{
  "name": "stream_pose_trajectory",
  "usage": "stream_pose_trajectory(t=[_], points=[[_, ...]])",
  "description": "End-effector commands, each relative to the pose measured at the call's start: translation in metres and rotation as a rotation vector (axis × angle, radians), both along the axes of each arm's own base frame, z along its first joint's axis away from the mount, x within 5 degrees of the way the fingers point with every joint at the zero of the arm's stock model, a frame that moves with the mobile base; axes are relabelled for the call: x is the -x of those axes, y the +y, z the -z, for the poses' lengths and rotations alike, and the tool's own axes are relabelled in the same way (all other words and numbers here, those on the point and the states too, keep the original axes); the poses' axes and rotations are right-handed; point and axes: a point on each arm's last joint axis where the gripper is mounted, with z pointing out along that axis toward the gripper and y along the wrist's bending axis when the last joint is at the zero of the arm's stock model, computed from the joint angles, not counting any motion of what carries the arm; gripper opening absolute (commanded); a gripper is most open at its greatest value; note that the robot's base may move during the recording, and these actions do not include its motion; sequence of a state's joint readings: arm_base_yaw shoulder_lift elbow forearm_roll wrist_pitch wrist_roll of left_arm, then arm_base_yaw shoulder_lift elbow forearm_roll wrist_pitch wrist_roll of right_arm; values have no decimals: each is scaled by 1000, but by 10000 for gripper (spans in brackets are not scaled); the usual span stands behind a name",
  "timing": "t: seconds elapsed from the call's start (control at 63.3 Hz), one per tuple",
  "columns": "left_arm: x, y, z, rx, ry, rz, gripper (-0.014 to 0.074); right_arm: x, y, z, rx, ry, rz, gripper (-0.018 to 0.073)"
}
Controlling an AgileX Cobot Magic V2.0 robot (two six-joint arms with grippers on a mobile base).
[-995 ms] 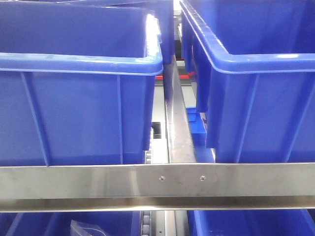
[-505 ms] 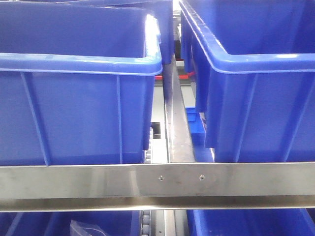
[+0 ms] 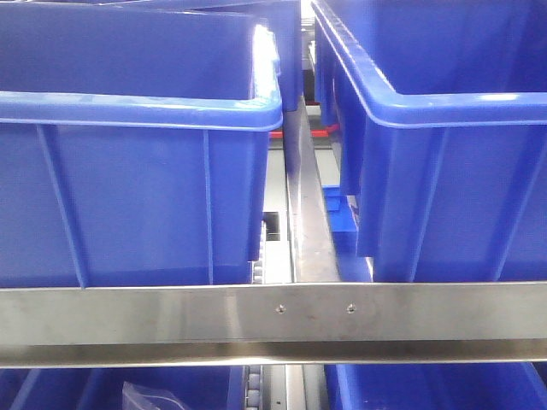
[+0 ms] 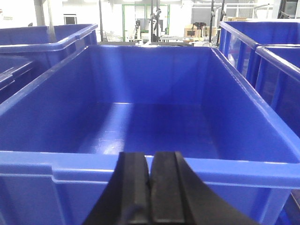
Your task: Place yellow foam block on left shelf second layer
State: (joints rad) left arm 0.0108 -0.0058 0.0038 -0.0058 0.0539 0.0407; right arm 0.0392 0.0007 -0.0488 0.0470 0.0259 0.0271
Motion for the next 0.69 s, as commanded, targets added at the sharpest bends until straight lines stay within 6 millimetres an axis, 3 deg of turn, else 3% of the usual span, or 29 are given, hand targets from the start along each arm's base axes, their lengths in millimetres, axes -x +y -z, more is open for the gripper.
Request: stream_pose_trajectory(t=[0.0, 0.174, 0.347, 0.679], points=[[1, 0, 0, 8, -75, 4, 124, 2, -1, -17, 9, -106, 10, 58], [1, 0, 0, 8, -75, 4, 124, 2, -1, -15, 9, -106, 10, 58], [1, 0, 0, 8, -75, 4, 124, -1, -1, 7, 9, -89, 12, 58], [1, 0, 0, 8, -75, 4, 124, 1, -1, 8, 10, -78, 11, 58]])
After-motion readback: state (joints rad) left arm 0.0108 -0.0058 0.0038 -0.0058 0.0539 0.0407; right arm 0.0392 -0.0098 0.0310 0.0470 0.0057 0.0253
